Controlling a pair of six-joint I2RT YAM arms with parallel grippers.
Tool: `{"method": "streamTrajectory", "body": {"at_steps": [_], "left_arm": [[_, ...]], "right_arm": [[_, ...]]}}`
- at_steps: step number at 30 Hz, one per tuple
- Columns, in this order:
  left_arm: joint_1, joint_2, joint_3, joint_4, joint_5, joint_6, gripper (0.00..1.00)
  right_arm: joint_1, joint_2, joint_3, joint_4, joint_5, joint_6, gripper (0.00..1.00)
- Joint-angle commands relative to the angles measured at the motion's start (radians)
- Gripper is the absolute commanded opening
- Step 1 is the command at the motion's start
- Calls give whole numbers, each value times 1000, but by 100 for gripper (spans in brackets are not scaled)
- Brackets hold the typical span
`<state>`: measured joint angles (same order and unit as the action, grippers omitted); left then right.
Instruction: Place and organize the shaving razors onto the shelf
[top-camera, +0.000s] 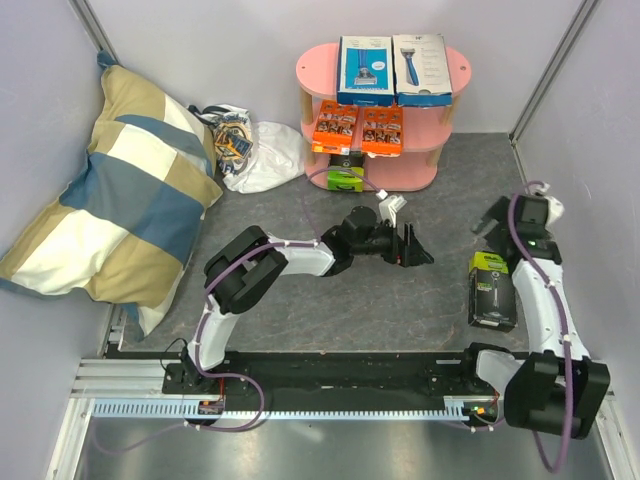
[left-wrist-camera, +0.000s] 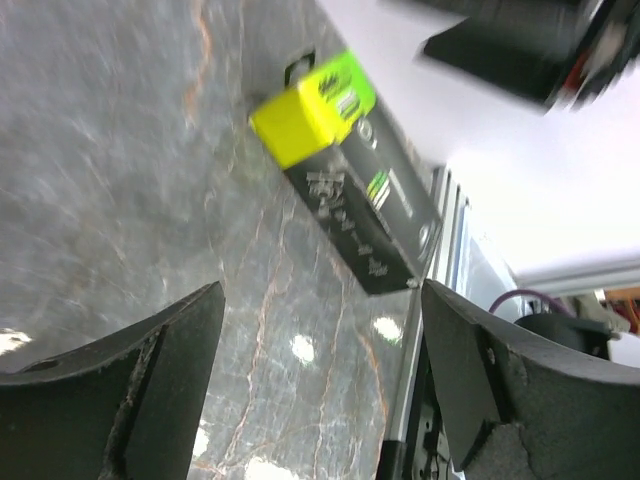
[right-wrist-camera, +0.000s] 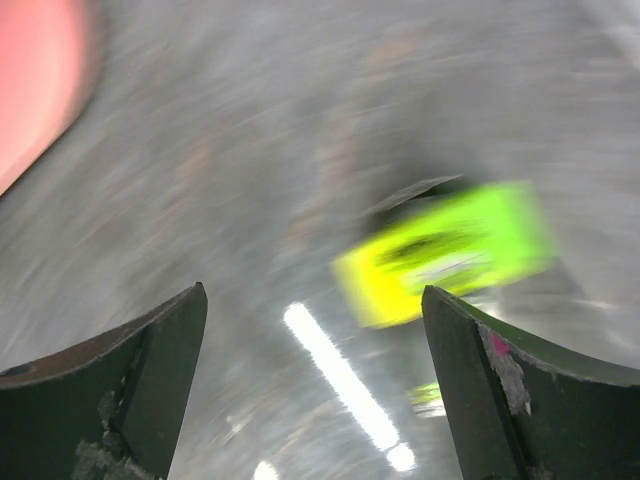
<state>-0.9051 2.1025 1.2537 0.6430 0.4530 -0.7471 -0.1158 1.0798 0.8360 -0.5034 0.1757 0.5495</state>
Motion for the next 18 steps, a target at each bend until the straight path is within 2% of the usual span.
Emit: {"method": "streamTrajectory", "body": {"at_steps": [1,5,7,10,12,13,14,18], "left_arm": [[-18,54,87,-60,69,6,88],[-21,100,125,-63,102,-20,88],[-23,116,131,-68,118,-26,88],[-25,129,147,-85,125,-20,88],[-25,139,162,-95,133,-21,88],[-25,140,164,-101,131,-24,88],[-25,142,164,-103,131,-26,88],[-25,143,164,-111,127,-29,89]], "right_arm": [[-251,15,20,-64,15,-68,95],[-329,23,-52,-5,53,-25,93],[-428,19,-78,22,24,-13,92],[-495,5,-121,48,13,7,88],[-516,9,-161,78,-18,4,80],[-534,22,-167,81,-34,-8,68],[-541,35,-179,89,-42,-16,52],[-573,126,-228,143,-136,-10,37]]}}
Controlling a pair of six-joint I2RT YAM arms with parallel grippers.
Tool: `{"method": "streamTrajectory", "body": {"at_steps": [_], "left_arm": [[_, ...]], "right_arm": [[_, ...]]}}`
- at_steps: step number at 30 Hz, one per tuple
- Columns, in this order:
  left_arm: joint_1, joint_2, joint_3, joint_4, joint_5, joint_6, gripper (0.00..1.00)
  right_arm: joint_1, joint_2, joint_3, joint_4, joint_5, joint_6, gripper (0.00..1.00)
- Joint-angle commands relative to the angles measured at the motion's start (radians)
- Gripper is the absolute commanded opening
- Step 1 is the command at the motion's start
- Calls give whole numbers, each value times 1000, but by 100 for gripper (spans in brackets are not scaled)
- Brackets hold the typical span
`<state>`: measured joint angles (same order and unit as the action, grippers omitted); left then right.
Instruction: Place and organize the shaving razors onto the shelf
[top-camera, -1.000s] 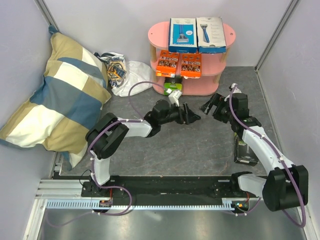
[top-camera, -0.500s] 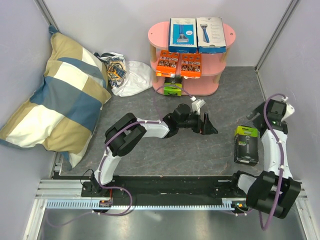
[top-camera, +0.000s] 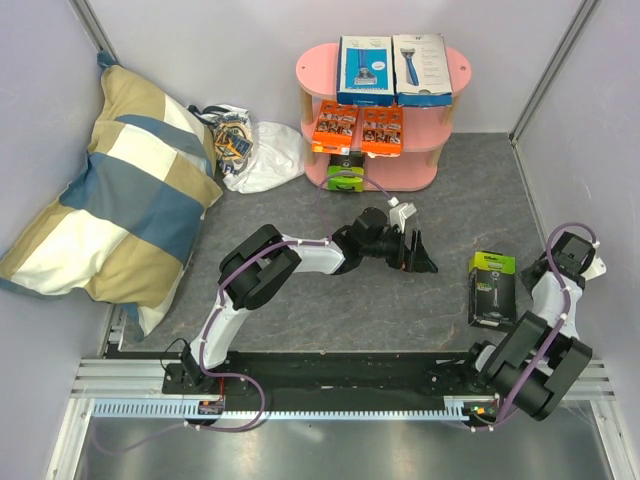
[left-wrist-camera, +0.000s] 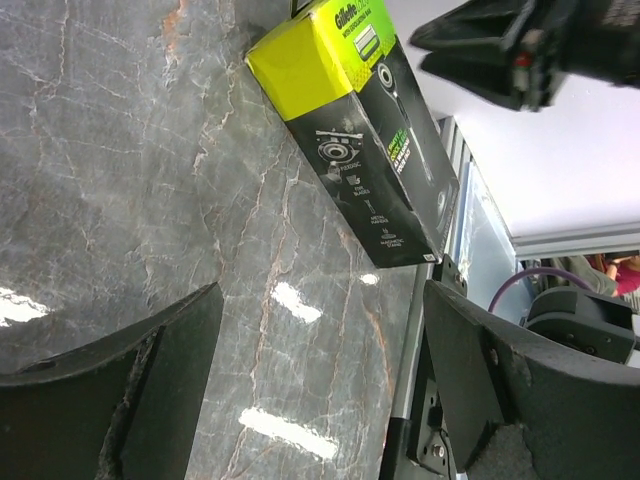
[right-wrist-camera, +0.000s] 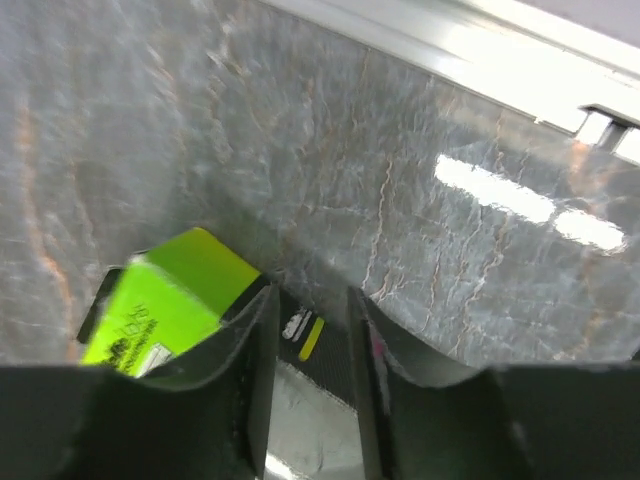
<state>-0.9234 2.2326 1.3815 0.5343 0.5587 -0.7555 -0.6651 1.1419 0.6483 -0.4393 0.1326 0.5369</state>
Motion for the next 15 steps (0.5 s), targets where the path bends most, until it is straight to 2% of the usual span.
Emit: {"method": "streamTrajectory", "body": {"at_steps": [1,5,8,15], "left_arm": [[-6,12,36,-8,21,-19,89],[-6,16,39,-20,20,-22,88],[-6,18,34,-28,20,-28,88],[-6,2,-13,-27,7,-51,88]], "right_arm": [[-25,77,-50,102,-112,0,34],[-27,136,-70,152,-227,-8,24],[2,177,-69,177,-296,-20,21],[290,190,-90,185,-301,-12,17]]}}
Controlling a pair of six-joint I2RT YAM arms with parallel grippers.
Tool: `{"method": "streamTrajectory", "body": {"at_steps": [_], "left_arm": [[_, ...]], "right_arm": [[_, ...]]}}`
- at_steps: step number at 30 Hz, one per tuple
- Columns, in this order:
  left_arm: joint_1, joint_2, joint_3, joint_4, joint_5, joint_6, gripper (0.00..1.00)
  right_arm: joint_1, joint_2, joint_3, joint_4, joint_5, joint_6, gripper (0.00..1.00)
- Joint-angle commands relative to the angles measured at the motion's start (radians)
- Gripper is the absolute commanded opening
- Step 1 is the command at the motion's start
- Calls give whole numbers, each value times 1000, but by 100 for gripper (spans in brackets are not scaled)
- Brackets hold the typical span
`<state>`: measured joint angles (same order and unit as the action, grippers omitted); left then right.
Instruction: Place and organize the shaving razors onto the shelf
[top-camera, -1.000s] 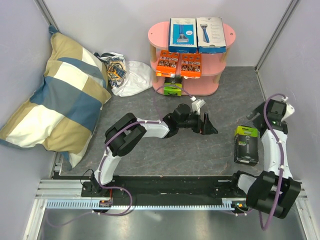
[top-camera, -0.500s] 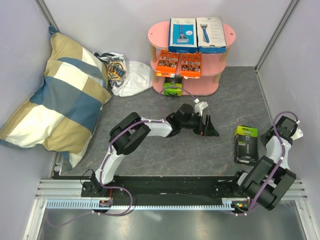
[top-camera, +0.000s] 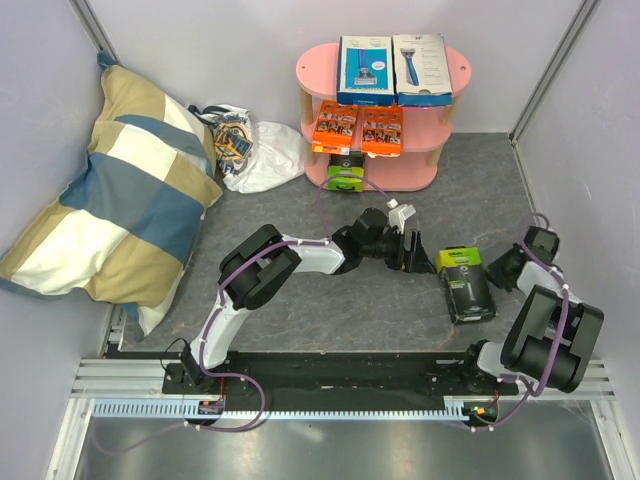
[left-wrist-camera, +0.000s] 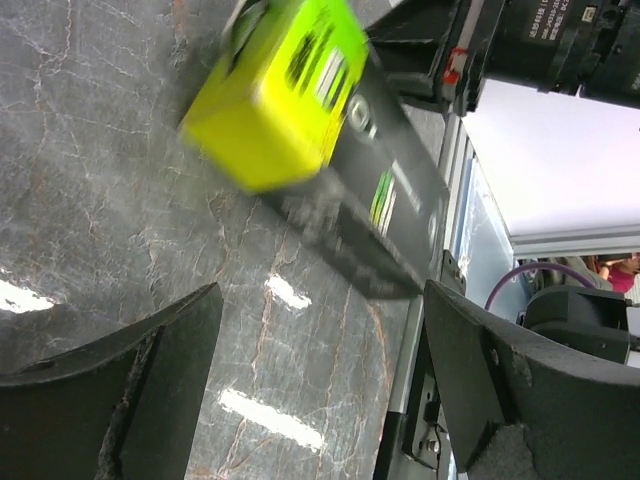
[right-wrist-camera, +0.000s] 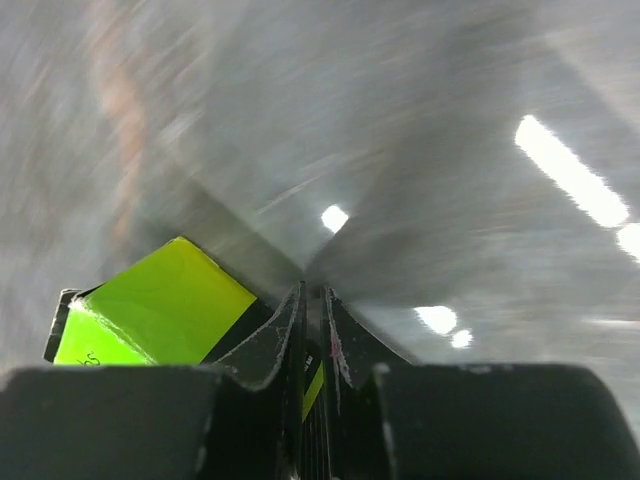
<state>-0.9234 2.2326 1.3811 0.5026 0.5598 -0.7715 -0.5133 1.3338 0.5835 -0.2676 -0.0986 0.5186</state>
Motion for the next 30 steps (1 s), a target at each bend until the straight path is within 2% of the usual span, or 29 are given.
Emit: {"method": "streamTrajectory", "body": {"at_steps": [1,6,11,18,21,24,30], "left_arm": [[-6,-2,-31,5,5,-40,88],[-6,-51,-134,19,-38,-72,88],[-5,-128,-299,71,-106,-98,87],[-5,-266,-487,102,-153,-127,86],[-6,-321,-548,83,-175,-144,85],[-6,-382,-586,-13,-215,-138,84],[-9,-452,-608,-260,-233,-103,79]], "right_arm": [[171,-7,-30,18,-72,12,16],[355,-41,-62,30,-114,66,15],[505,-76,-82,31,-154,100,14],[890,-81,-83,10,-118,149,14],[1008,-58,-82,1,-86,178,14],[1056,-35,-96,10,-46,193,15],[1058,1,-73,44,-33,184,15]]}}
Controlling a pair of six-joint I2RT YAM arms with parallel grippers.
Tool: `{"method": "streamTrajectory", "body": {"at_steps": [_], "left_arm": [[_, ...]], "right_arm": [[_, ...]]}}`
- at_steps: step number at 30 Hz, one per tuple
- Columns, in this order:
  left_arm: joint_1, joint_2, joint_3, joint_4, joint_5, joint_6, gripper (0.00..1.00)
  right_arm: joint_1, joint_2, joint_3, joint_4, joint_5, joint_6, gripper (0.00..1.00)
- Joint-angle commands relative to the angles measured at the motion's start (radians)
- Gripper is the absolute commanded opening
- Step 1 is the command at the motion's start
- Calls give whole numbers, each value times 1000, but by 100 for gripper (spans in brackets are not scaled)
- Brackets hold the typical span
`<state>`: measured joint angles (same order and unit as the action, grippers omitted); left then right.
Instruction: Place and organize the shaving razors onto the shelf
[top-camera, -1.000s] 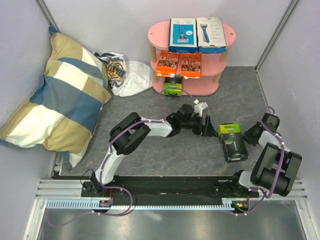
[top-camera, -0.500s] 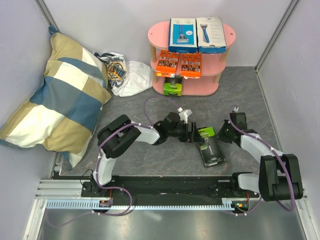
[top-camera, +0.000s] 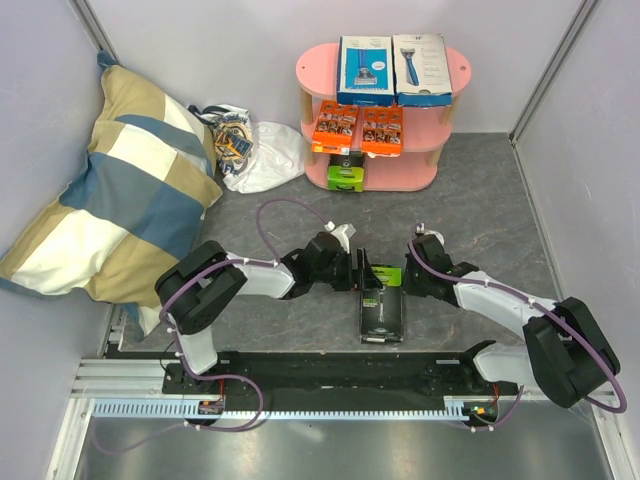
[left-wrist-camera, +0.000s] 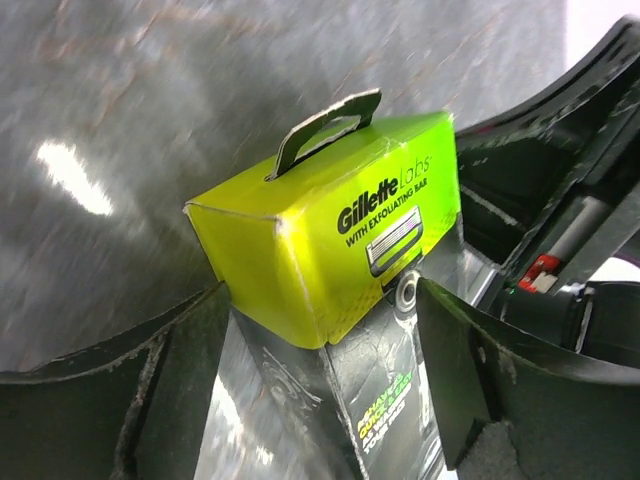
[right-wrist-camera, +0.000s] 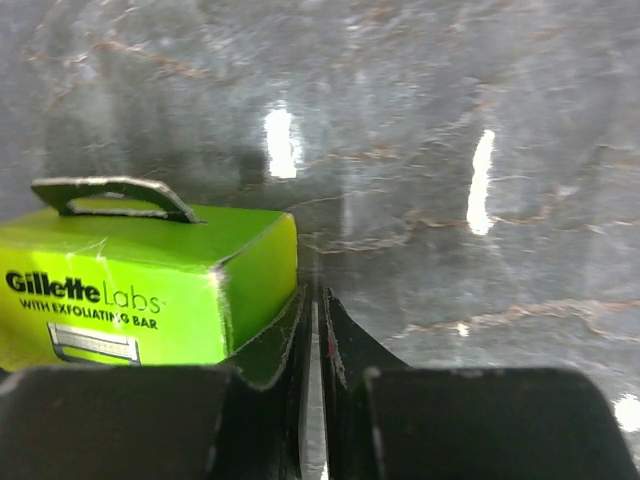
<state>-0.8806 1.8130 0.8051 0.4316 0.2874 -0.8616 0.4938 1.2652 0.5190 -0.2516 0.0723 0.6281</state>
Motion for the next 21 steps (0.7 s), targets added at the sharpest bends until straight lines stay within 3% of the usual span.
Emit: {"method": "streamTrajectory", "body": {"at_steps": [1,5,9,10,11,21], "left_arm": [[-52,-52,-40,-203,44,-13,76],[-69,-83,-75,-226,38,-13,64],[-73,-66,-92,-176,41,-33,27],[-73,-61,-93,-139,47,-48,9],[-73,-51,-96,-123,50,-57,2],[-75,-84,-144,-13,91,-63,2]], "right_arm": [[49,82,-7,35,-215,74,15],[60,106,3,70,-239,73,15],[69,134,1,100,-273,71,16],[69,135,1,101,-279,71,16],[69,135,1,109,-285,70,16],[72,115,4,120,-423,10,19]]}}
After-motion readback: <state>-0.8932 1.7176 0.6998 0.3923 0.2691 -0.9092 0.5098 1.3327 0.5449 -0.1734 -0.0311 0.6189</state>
